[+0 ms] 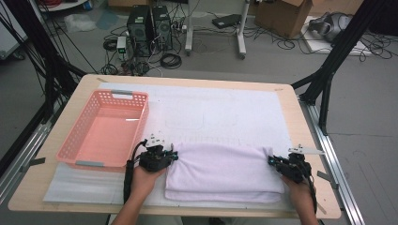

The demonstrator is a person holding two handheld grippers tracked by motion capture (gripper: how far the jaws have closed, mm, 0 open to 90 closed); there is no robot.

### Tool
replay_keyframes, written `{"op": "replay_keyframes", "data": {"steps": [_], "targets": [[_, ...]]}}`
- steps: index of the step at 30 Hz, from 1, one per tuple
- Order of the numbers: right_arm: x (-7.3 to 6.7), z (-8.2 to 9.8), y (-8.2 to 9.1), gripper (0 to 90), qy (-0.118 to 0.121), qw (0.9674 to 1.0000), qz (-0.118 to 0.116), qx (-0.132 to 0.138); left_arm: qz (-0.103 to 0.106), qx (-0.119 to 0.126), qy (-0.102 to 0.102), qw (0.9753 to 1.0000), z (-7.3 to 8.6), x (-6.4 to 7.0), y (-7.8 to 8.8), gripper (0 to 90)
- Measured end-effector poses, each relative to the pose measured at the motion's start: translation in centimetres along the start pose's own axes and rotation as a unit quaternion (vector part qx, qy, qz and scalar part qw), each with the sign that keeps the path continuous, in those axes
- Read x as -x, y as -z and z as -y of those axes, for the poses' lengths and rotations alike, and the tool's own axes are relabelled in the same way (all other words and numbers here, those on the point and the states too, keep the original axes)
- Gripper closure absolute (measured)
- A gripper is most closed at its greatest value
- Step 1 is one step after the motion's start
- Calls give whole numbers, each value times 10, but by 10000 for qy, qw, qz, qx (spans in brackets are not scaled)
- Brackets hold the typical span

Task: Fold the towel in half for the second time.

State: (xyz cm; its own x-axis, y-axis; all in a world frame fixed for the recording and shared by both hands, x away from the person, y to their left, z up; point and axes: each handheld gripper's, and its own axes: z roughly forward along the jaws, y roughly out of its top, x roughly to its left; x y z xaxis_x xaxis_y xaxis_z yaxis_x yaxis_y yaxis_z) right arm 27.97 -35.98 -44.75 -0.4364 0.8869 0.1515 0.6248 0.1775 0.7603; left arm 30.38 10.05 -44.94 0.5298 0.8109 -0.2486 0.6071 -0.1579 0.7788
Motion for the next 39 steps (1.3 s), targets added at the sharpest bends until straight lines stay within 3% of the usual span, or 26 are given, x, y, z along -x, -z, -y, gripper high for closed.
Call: {"op": "replay_keyframes", "data": {"steps": [4,8,15,20,26,28,29,31,34,36,37,39], "targets": [[6,-7,1,847,-129,9996,-9,267,-125,243,120,9996,-8,-4,-1,823],[8,-21,-5,847,-133,9985,163,515,-284,477,184,9983,-23,-9,-8,824],[10,-47,-23,846,-72,9974,513,501,-322,633,-130,9974,-44,-24,-20,824],[16,-59,-32,845,-121,9973,512,509,-269,746,-281,9965,-55,-31,-25,823],[20,-66,-40,842,-116,9978,497,431,-176,700,-233,9971,-54,-37,-32,815],[21,-66,-42,813,-119,9981,442,421,-185,647,-62,9977,-53,-38,-32,735],[21,-65,-42,775,-137,9980,446,418,-189,640,17,9978,-53,-37,-31,629],[20,-65,-40,667,-177,9977,446,483,-145,634,0,9979,-51,-34,-28,505],[18,-64,-35,609,-169,9969,452,617,-21,589,-16,9983,-45,-31,-22,461],[16,-62,-31,596,-139,9969,448,633,87,367,15,9993,-43,-30,-20,444],[16,-61,-30,595,-125,9971,424,627,74,368,-16,9993,-42,-28,-19,443],[14,-59,-27,594,-83,9972,397,622,63,608,-15,9981,-36,-24,-14,466]]}}
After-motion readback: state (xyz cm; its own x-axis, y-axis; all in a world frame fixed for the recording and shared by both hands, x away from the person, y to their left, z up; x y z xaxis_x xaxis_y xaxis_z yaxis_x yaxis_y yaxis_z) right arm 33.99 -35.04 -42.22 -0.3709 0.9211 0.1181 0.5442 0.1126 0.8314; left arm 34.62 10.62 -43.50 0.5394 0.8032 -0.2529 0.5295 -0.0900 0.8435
